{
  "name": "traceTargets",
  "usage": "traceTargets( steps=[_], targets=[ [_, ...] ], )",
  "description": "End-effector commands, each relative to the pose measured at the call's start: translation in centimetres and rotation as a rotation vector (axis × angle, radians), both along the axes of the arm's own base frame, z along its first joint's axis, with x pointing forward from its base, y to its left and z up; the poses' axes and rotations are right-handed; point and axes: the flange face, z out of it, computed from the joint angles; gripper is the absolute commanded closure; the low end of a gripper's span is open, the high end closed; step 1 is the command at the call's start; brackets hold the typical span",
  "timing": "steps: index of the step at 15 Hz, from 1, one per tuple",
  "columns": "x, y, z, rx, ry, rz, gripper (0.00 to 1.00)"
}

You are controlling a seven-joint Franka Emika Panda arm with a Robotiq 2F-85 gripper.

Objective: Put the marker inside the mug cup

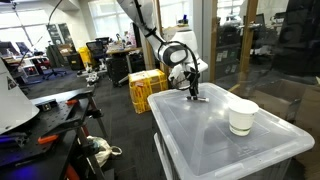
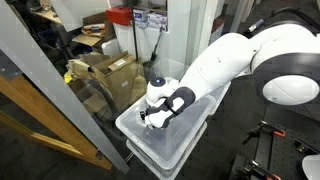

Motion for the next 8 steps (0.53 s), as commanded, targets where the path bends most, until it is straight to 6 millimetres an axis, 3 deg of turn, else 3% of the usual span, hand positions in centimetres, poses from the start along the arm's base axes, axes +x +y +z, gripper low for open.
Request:
traceTargets(
  steps=[1,3,4,8],
  targets=[
    [0.83,-0.04,-0.19,0.032,-0.002,-0.009,0.63],
    [0.93,0.02,-0.30,0.034,-0.001,-0.009,0.67],
    [0.95,0.05,-0.39,0.032,0.000,-0.009,0.89],
    [0.99,0.26,-0.35,0.026,-0.005,-0.009,1.00]
  ],
)
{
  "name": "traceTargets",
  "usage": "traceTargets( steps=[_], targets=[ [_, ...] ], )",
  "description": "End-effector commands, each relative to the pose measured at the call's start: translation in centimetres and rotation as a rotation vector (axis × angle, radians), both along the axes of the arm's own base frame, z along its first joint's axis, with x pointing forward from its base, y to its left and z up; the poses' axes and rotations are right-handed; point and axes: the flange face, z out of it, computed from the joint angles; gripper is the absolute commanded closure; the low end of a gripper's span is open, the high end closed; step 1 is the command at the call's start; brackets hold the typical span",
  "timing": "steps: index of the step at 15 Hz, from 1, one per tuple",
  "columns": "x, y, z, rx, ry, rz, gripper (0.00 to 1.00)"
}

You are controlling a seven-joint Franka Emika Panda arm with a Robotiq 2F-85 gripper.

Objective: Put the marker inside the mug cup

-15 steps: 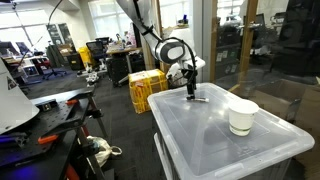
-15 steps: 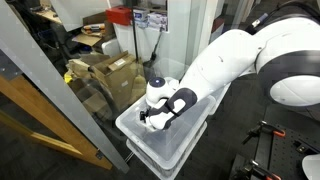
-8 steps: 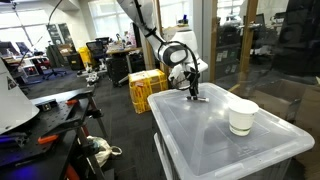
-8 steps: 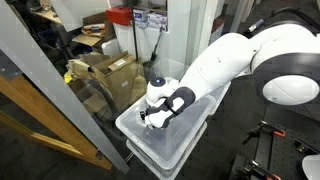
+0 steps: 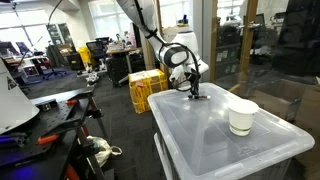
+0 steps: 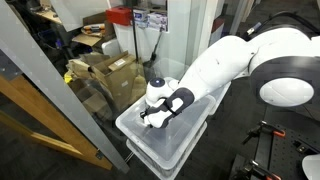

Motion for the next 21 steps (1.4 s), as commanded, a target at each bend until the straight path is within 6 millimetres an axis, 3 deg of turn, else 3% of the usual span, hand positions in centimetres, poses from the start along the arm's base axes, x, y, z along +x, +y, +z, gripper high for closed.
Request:
traceTargets(
  steps=[1,10,21],
  targets=[
    [0.5,0.4,0.3,0.012,0.001,-0.007,0.95],
    [-0.3,2.9,2.2,-0.070,-0.023,0.008,0.95],
    [-0.4,3.3,4.7,-0.230,-0.059,-0.070,0.95]
  ],
)
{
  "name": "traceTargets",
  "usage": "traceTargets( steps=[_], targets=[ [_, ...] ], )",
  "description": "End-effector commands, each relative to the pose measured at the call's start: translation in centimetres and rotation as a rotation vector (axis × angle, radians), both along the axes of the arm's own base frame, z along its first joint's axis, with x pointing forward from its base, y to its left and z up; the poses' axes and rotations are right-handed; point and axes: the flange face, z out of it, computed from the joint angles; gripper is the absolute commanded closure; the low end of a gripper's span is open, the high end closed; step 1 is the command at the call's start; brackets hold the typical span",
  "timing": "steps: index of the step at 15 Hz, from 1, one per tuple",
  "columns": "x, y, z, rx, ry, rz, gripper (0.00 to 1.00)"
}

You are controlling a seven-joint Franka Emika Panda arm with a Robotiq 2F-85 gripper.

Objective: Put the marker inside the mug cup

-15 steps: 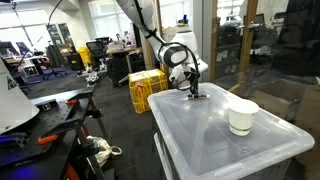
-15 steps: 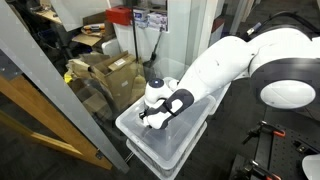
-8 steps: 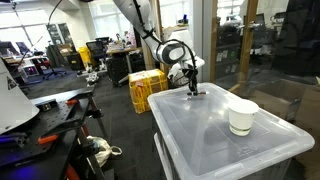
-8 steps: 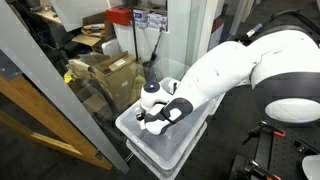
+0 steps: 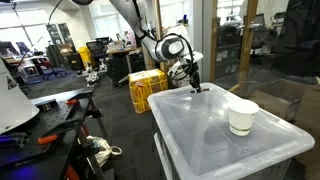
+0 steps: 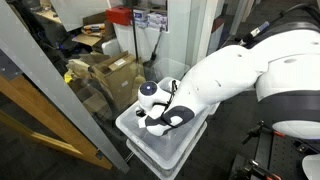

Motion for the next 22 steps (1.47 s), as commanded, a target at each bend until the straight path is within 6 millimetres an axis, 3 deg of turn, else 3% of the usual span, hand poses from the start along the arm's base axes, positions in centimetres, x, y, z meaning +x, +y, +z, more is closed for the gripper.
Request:
traceTargets(
  steps=[1,8,17,22],
  targets=[
    [-0.8,0.0,2.0,-0.047,0.017,-0.032,0.95],
    [-1.9,-0.7,4.0,-0.089,0.070,-0.004,0.95],
    [-3.6,-4.2,8.3,-0.220,0.144,-0.074,0.95],
    [-3.9,-5.0,9.6,-0.298,0.178,-0.138,0.95]
  ],
)
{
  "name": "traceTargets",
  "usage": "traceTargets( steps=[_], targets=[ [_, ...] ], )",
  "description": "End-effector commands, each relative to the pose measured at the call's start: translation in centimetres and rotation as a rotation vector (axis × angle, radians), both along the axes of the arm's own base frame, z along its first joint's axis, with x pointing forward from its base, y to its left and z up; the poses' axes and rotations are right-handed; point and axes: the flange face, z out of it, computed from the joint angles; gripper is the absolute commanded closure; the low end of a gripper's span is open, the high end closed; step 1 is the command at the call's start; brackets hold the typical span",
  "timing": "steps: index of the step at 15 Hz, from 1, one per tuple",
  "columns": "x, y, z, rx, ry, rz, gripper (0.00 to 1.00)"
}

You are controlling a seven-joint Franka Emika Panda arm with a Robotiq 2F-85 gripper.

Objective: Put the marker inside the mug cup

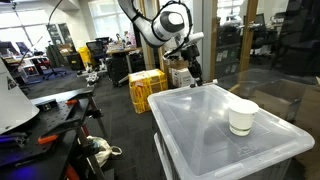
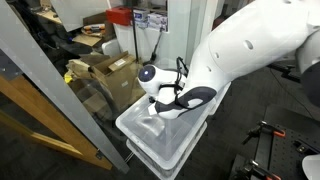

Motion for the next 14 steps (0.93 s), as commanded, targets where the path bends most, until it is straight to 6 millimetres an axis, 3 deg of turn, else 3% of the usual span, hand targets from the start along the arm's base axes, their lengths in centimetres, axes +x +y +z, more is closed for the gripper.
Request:
traceTargets(
  steps=[1,14],
  targets=[
    [-0.94,-0.14,1.77,-0.068,0.020,-0.071,0.95],
    [-1.93,-0.62,1.91,-0.342,-0.020,-0.368,0.95]
  ],
)
